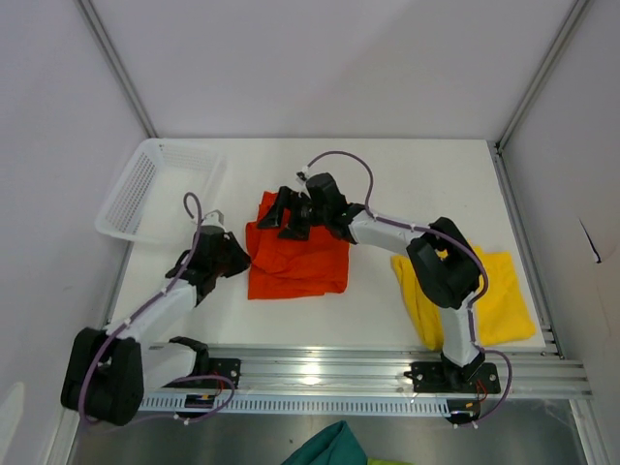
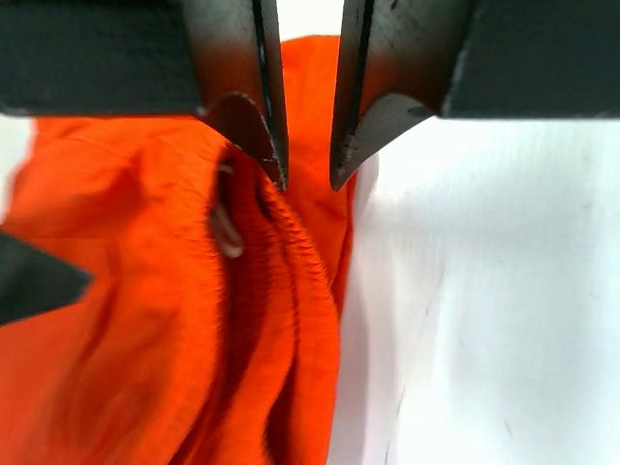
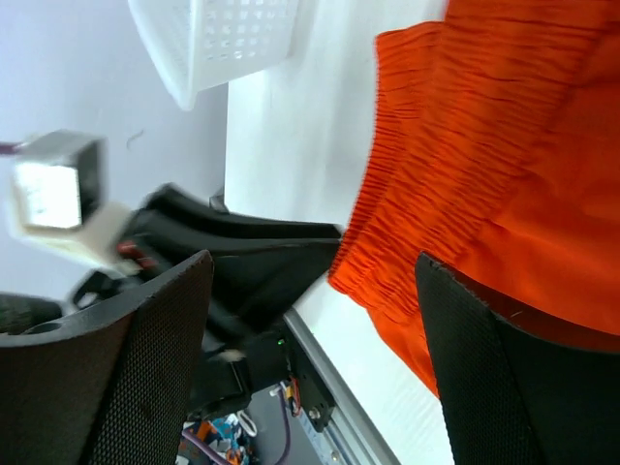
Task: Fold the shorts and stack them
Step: Fold the shorts
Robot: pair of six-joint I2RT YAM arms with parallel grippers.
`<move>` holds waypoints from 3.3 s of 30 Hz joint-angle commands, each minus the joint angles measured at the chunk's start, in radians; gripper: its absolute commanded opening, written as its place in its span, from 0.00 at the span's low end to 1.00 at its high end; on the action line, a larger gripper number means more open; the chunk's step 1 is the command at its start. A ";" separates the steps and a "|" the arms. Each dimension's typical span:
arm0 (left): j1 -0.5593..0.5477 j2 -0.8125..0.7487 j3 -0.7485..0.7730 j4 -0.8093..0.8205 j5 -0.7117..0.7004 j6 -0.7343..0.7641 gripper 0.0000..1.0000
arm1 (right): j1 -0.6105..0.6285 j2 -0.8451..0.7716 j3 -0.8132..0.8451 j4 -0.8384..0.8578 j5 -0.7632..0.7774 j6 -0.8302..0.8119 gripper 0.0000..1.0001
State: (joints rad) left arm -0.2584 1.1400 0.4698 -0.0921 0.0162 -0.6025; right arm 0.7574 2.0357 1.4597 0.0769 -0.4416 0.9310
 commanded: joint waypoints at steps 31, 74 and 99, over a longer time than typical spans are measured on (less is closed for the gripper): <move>0.226 0.299 0.162 0.382 0.287 -0.040 0.50 | 0.025 0.268 0.438 -0.428 0.468 -0.218 0.92; 0.323 0.533 0.190 0.560 0.424 -0.112 0.00 | 0.128 0.380 0.582 -0.425 0.511 -0.284 0.74; 0.340 0.596 0.191 0.638 0.536 -0.143 0.00 | 0.250 0.290 0.389 -0.367 0.569 -0.538 0.66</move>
State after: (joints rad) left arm 0.0772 1.7287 0.6323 0.5102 0.5323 -0.7349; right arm 0.9550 2.3875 1.9244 -0.3038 0.1574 0.4633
